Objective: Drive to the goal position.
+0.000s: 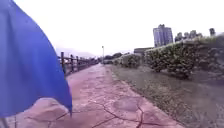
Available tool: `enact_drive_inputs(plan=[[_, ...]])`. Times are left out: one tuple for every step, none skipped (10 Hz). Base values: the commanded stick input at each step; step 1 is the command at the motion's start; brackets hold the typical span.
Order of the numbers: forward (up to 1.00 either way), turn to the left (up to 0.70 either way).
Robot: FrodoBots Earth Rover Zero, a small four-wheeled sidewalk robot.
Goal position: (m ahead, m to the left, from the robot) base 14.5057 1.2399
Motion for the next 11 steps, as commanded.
enact_drive_inputs(plan=[[1.0, 0.0], [1.0, 0.0], [1.0, 0.0], [1.0, 0.0], [1.0, 0.0], [1.0, 0.0], [1.0, 0.0], [1.0, 0.0], [1.0, 0.03], [1.0, 0.23], [1.0, 0.4]])
